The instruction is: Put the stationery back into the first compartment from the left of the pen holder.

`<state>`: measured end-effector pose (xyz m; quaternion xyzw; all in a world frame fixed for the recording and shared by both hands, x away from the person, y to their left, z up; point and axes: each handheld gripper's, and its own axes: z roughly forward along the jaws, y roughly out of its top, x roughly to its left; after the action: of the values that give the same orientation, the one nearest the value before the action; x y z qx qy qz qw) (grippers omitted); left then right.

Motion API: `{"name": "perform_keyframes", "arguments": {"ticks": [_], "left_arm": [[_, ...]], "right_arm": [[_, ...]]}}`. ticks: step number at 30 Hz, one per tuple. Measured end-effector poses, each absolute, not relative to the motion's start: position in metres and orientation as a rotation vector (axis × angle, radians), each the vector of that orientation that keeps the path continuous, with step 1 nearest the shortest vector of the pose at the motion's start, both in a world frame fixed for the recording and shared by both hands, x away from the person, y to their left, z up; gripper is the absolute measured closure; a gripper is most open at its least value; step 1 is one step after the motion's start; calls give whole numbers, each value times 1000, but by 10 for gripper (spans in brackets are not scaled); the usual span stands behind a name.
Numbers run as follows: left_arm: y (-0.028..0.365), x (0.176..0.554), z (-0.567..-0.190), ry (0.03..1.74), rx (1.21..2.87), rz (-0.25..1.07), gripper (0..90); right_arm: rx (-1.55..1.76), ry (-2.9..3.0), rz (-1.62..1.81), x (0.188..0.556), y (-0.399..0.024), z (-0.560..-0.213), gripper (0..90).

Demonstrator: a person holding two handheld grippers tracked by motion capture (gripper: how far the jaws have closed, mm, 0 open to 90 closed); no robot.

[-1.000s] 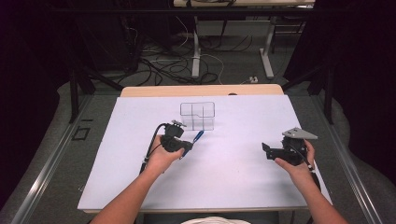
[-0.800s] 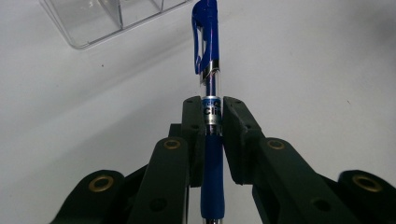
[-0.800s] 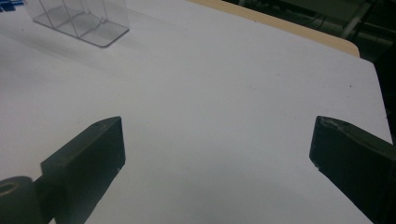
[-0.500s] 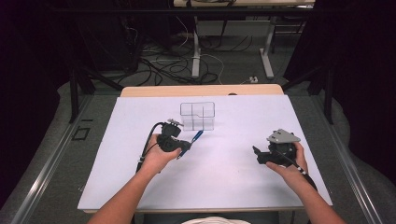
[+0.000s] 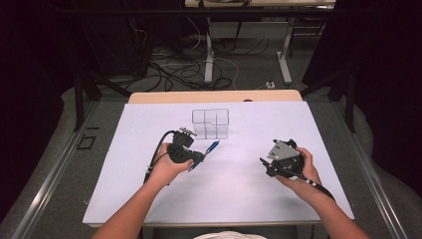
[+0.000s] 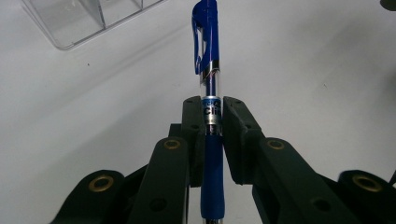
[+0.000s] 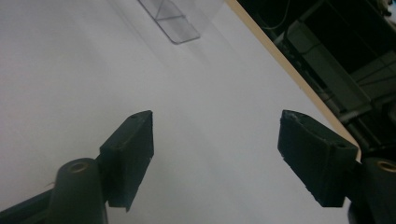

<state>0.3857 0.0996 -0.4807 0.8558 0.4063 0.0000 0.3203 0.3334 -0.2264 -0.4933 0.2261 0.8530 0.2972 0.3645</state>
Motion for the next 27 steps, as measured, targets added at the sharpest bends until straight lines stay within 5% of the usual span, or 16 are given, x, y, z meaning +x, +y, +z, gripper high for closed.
{"name": "perform_keyframes", "arguments": {"ticks": [27], "left_arm": [[112, 383, -463, 1046, 2243, -65, 793]], "right_arm": [[-169, 2215, 552, 332, -138, -469, 442]]}}
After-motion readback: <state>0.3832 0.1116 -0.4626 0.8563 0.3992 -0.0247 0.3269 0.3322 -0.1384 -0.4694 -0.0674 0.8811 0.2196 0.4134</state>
